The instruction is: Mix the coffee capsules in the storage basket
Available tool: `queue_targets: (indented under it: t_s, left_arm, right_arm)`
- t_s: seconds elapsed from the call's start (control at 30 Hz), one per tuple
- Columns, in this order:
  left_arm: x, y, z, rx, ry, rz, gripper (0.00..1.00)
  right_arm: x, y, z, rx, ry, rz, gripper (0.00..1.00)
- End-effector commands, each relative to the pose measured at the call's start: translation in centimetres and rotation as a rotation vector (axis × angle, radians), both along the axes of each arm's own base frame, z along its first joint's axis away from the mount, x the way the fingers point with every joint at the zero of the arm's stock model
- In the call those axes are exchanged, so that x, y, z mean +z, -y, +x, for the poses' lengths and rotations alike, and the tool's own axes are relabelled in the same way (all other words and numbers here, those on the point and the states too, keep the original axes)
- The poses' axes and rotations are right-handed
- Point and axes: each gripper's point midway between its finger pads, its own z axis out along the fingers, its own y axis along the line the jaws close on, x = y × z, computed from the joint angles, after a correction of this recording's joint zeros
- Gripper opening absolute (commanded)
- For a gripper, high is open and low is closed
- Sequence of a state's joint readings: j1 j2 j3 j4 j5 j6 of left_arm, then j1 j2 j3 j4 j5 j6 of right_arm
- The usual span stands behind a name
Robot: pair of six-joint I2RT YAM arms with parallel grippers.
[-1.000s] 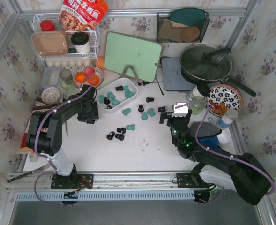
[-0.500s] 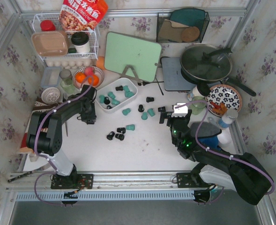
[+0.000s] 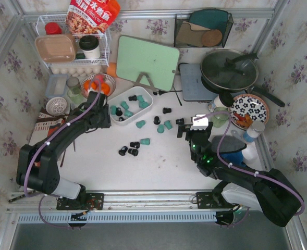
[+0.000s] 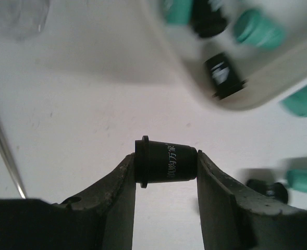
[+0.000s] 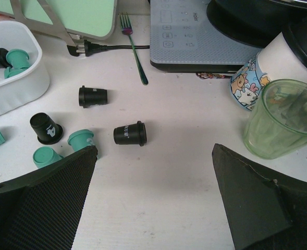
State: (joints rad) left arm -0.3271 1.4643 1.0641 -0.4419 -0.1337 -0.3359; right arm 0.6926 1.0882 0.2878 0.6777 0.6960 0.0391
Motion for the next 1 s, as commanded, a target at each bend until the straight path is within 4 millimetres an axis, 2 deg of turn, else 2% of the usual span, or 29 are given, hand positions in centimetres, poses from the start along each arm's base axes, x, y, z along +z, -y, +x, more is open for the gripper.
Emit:
queue_targets:
  t_s: [0.0, 0.1, 0.2, 0.43, 0.5, 0.57, 0.67, 0.87, 0.93, 0.97]
  left_arm:
    - [4.6, 2.8, 3.9, -0.043, 0.190, -0.091, 0.21]
    - [5.8, 5.1, 6.2, -0.100, 0.259, -0.130, 0.28]
    - [5.8, 7.0, 8.8, -0.127, 0.294, -0.136, 0.32]
    - [3.0, 10.4, 14.3, -0.126, 0.282, -0.099, 0.32]
    - [1.2, 10.6, 15.6, -0.106, 0.252, -0.068, 0.33]
    - [0.3, 10.6, 16.5, -0.084, 0.238, -0.049, 0.35]
    - [-1.1, 10.2, 17.3, -0.048, 0.225, -0.022, 0.45]
    - [-1.3, 10.5, 18.0, -0.031, 0.252, -0.044, 0.57]
    - [-0.7, 10.7, 17.9, -0.038, 0.273, -0.060, 0.64]
    - [-0.4, 10.8, 17.9, -0.043, 0.287, -0.068, 0.74]
  right_arm:
    - [0.7, -0.2, 0.3, 0.001, 0.019, 0.016, 1.00]
    - [0.7, -0.2, 0.3, -0.001, 0.020, 0.016, 1.00]
    - [0.7, -0.2, 0.3, -0.002, 0.019, 0.013, 1.00]
    - [0.7, -0.2, 0.3, 0.000, 0.019, 0.012, 1.00]
    - [0.8, -0.2, 0.3, 0.001, 0.020, 0.013, 1.00]
    - [0.8, -0.2, 0.3, 0.003, 0.021, 0.014, 1.00]
    - [0.9, -0.3, 0.3, 0.004, 0.021, 0.016, 1.00]
    - [0.8, -0.5, 0.3, 0.015, 0.014, 0.016, 1.00]
    - [0.7, -0.6, 0.3, 0.018, 0.009, 0.014, 1.00]
    - [0.7, -0.6, 0.3, 0.019, 0.006, 0.012, 1.00]
